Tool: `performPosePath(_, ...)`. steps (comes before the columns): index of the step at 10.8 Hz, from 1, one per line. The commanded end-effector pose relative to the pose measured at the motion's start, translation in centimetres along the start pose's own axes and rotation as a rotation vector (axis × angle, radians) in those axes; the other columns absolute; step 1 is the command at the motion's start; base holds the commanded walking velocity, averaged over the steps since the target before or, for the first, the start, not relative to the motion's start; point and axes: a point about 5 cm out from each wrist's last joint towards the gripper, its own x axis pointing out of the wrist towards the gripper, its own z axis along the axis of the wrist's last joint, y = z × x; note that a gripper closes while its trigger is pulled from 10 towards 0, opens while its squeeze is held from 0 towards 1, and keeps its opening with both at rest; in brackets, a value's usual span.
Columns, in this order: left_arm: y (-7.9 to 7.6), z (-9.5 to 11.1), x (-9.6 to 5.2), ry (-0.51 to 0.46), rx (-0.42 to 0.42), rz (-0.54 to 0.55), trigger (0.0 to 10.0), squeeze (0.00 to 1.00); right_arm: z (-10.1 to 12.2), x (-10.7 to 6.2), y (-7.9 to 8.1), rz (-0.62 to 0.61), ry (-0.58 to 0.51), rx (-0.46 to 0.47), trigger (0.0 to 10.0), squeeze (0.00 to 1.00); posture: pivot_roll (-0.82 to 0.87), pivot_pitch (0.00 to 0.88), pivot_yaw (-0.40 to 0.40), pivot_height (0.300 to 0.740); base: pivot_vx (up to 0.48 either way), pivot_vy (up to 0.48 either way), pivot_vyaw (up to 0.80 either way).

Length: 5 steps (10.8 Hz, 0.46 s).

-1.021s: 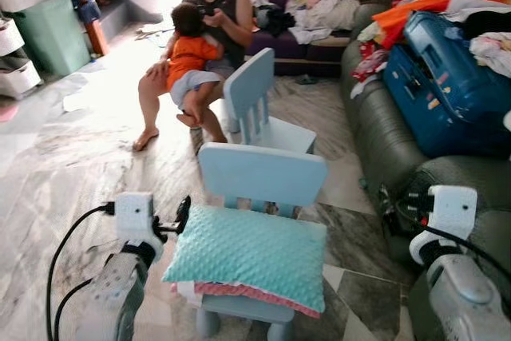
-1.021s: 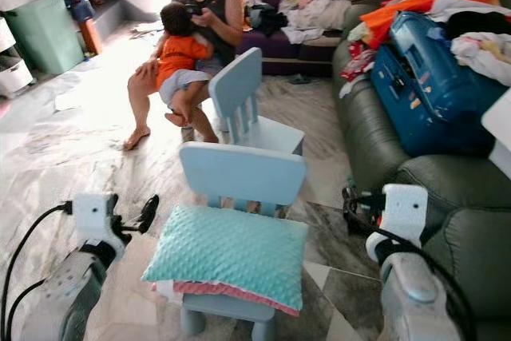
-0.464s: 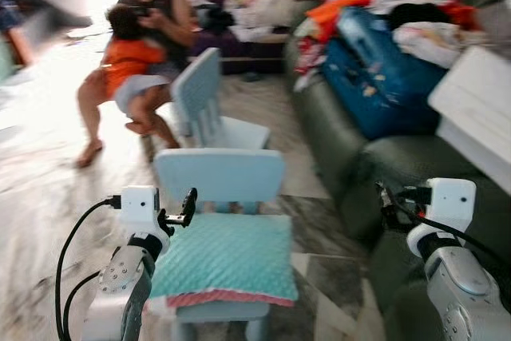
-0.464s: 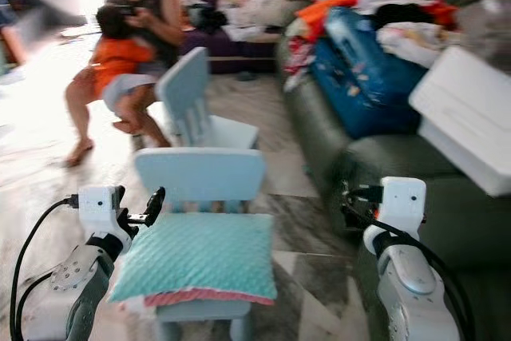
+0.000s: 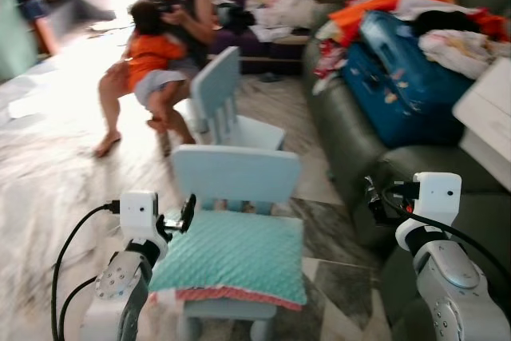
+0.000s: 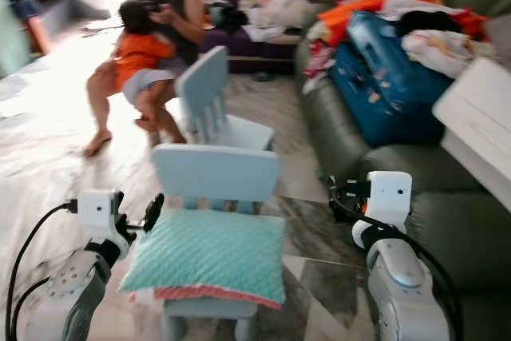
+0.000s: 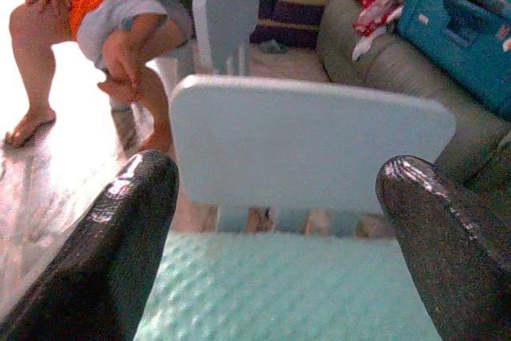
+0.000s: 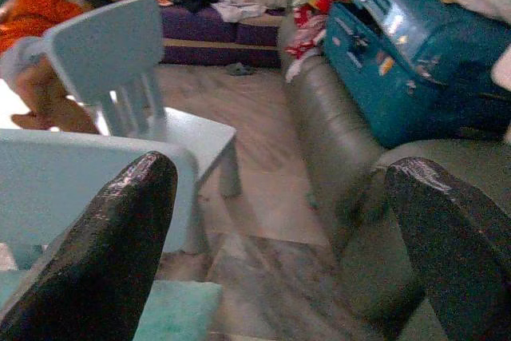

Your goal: Move the pillow to the sofa

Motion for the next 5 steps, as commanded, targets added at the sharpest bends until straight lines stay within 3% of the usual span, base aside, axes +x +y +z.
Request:
performPosePath(1,-0.59,0.09,-0.21,0.007,0.026,-0.047,10.0,0.00,-0.39,-0.20,-0.22,-0.018,0.016,0.017,10.0,0.00,-0.13,0.000,-0.036,0.740,0.000,0.000,0.00)
performPosePath(5,-0.66,0.01,-0.69,0.019,0.057,-0.072,10.0,0.00,-1.12,-0.81,0.24,-0.007,0.037,0.038,10.0,0.00,-0.12,0.000,-0.026,0.740,0.000,0.000,0.00)
